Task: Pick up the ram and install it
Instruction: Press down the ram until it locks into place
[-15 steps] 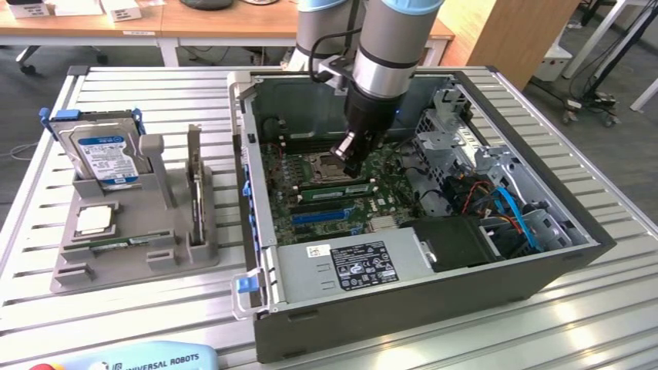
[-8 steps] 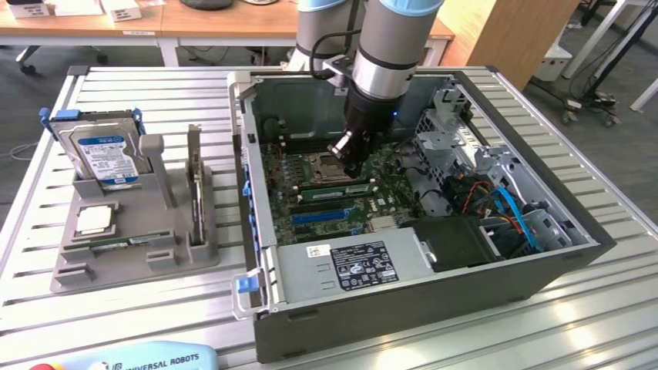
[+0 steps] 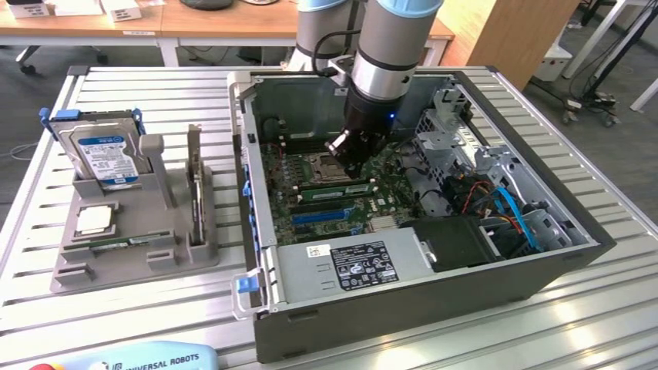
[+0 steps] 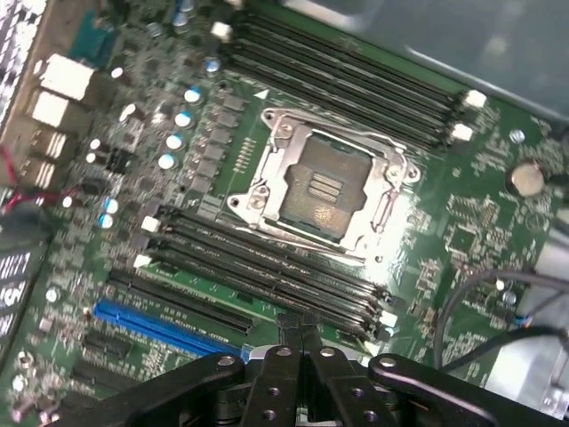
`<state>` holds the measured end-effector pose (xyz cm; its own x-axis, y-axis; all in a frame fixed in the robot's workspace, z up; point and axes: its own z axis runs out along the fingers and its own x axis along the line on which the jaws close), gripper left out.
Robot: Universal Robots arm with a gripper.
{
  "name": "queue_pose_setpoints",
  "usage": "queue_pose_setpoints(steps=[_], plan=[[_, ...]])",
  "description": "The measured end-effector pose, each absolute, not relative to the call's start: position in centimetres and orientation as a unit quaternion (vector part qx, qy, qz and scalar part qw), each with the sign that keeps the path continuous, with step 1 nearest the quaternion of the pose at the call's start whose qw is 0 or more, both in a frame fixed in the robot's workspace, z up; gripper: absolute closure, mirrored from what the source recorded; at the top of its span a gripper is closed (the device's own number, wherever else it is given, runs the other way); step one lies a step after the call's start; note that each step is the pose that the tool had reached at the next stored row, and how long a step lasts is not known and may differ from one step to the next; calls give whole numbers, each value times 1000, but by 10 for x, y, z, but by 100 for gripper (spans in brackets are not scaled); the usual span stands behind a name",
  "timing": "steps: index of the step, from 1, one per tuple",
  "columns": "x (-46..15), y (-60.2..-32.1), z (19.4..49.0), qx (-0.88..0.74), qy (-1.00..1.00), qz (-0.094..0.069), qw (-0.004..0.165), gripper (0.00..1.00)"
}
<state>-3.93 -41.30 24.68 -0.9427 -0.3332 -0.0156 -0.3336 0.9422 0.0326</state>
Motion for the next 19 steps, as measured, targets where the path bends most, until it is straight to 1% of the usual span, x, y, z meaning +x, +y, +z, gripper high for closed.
queue_pose_setpoints(steps=[14, 19], plan=[[-39, -413, 244, -44, 999, 17, 7, 90], [-41, -413, 244, -37, 999, 17, 7, 90]])
